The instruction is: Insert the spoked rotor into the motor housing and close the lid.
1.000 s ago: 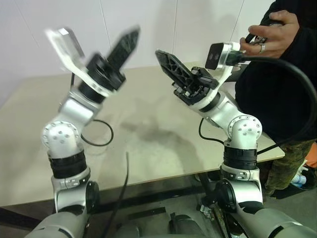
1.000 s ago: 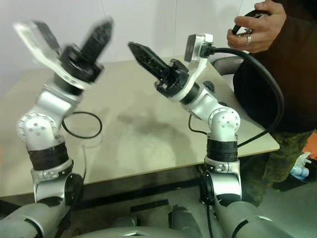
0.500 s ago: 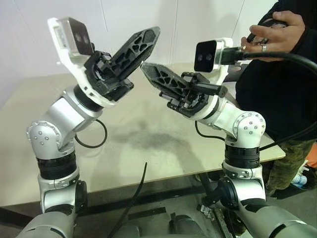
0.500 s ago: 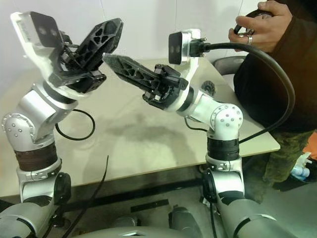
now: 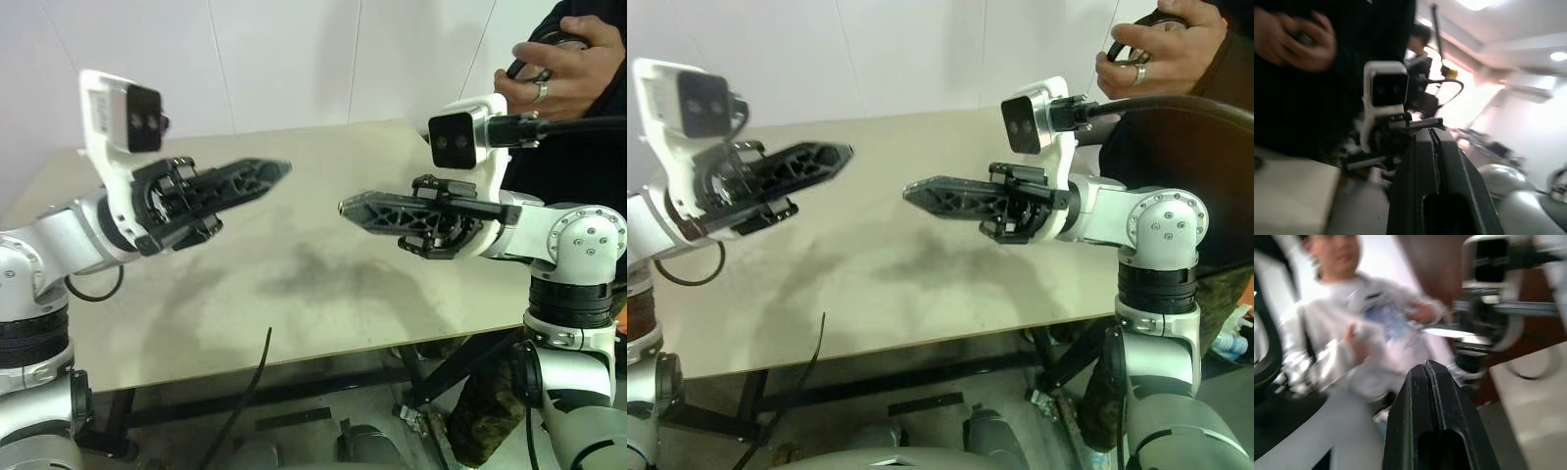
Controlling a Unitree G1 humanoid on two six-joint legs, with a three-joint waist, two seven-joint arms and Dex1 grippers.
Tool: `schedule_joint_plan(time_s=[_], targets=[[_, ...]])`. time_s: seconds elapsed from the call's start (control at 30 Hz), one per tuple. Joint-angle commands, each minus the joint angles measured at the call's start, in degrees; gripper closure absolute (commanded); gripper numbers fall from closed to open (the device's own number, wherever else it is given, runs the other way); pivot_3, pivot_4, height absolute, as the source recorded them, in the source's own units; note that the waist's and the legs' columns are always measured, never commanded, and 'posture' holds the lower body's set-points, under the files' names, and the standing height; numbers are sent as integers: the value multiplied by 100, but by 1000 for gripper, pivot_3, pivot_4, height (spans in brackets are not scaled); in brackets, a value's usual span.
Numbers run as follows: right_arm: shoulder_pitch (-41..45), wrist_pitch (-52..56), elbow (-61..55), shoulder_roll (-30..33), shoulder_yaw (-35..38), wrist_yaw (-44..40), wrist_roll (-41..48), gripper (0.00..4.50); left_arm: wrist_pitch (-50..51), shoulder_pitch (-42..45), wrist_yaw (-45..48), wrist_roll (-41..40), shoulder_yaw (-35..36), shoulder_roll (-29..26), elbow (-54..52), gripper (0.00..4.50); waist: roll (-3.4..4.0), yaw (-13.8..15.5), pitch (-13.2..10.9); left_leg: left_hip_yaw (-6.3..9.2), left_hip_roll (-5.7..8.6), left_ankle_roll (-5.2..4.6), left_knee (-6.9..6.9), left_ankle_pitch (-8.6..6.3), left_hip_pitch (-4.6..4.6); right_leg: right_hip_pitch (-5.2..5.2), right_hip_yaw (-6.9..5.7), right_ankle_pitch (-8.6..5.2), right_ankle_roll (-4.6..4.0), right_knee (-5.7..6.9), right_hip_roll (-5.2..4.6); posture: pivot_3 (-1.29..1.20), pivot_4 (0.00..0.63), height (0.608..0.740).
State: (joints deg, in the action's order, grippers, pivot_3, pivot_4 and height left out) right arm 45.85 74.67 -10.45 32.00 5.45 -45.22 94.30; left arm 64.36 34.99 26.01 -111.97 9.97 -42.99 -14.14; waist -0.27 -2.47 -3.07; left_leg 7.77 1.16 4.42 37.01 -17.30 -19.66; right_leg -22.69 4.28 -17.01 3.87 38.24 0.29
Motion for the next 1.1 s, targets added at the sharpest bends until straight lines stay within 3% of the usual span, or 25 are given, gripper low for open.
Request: schedule_joint_plan(time_s=[0.03, 0.27, 0.43, 0.7, 1.1], targets=[[-16, 34, -275, 207, -119, -511, -339, 4500, 291, -33, 307, -103, -127, -155, 59, 4476, -1, -6, -2, -2, 0, -3, 0, -2, -2, -1, 1, 0, 0, -2, -1, 0, 0, 740], [43, -490, -300, 227, -915, -1366, -1863, 4500, 423, 276, 309, 137, -537, -186, 481, 4476, 1, 8, -3, 2, -1, -3, 3, -2, -24, -22, -2, 0, 1, -3, -1, 0, 0, 740], [160, -675, -174, -3, -1031, -1539, -2241, 4500, 356, 359, 240, 168, -625, -115, 424, 4476, 0, 0, -3, 4, -2, -1, 13, -1, -69, -64, -2, 4, 2, -2, -5, 0, 0, 740], [293, -1369, 196, -427, -1115, -1388, -3296, 4500, 284, 330, 670, 1606, -553, -76, 293, 4476, 1, 4, -3, 15, 1, 7, 11, 2, -74, -72, 1, 4, 1, -2, -8, 0, 0, 740], [324, -1190, 366, 90, -1162, -2244, -3615, 4500, 542, -153, 991, 1070, 121, -747, 62, 4476, 2, 1, -4, 17, -2, 0, 12, -2, -75, -70, 1, 4, 2, -3, -20, 0, 0, 740]])
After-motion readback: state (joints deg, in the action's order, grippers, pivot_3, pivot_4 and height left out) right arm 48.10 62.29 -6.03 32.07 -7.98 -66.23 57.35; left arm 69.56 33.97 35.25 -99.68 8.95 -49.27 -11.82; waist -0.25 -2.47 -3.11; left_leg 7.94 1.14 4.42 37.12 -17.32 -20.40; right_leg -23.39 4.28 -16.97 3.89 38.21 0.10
